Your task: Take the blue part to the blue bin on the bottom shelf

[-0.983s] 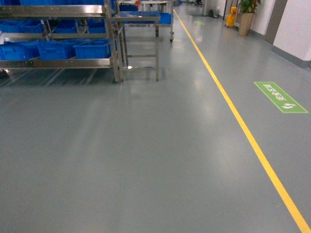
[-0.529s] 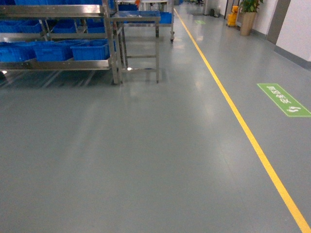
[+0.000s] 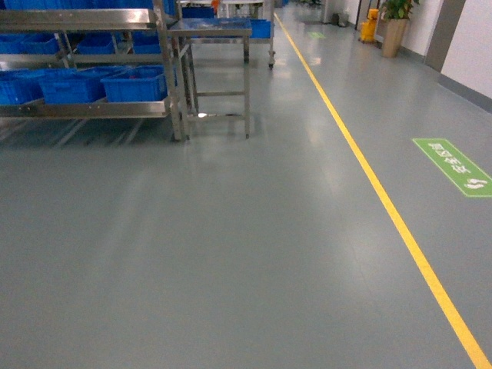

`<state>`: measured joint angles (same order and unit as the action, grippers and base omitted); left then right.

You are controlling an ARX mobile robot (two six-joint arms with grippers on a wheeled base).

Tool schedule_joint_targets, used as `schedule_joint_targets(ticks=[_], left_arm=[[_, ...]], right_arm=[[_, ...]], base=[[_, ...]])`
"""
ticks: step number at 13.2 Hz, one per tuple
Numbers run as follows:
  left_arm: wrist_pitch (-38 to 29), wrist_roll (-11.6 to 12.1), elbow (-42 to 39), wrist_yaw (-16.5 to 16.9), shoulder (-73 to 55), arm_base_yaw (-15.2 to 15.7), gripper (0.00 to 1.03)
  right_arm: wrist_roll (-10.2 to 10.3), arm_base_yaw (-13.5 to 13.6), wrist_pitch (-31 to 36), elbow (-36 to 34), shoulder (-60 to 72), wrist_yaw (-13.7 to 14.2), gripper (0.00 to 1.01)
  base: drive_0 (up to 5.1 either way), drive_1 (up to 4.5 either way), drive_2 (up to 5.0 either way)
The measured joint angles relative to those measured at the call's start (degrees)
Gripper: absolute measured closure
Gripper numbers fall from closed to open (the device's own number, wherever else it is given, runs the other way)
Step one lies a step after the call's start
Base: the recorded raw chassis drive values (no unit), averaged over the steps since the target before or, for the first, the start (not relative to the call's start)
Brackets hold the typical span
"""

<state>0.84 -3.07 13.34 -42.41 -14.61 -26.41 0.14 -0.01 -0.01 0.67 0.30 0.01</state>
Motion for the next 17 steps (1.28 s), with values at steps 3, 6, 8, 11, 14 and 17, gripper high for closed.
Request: schedule_joint_targets(ticks=[3, 6, 8, 11, 14, 17], left_arm=[[0.00, -0.02, 0.02, 0.00, 0.02, 0.00, 0.60], [-0.22, -0.02, 0.04, 0.00, 0.04, 0.00, 0.60], [-0.28, -0.02, 0.04, 0.00, 0.04, 0.00, 0.60], [0.02, 0.00, 0.04, 0.00, 0.04, 0.00, 0.60], [-0.26, -0.02, 0.07, -0.02, 0.04, 0.00, 0.60], [0.00, 0.00, 0.07, 0.00, 0.02, 0.00, 0.60]], right_arm=[[0.00, 0.00, -0.48, 0.00, 0.02, 0.00, 0.03], [0.00, 0.00, -0.11, 0.00, 0.00, 0.00, 0.03], [0.00, 0.00, -0.20, 0.00, 0.00, 0.00, 0.03], [0.00, 0.00, -0.22, 0.00, 0.00, 0.00, 0.03], [0.00, 0.00, -0.39, 0.00, 0.02, 0.00, 0.03], [0.00, 0.00, -0.31, 0.00, 0.00, 0.00, 0.03]], base=[[0.0, 4.12, -4.1], [0.0, 4.14, -4.0], [0.0, 4.10, -4.1], [0.0, 4.08, -4.1], [-0.1, 4.03, -4.2], [0.0, 4.09, -4.1]])
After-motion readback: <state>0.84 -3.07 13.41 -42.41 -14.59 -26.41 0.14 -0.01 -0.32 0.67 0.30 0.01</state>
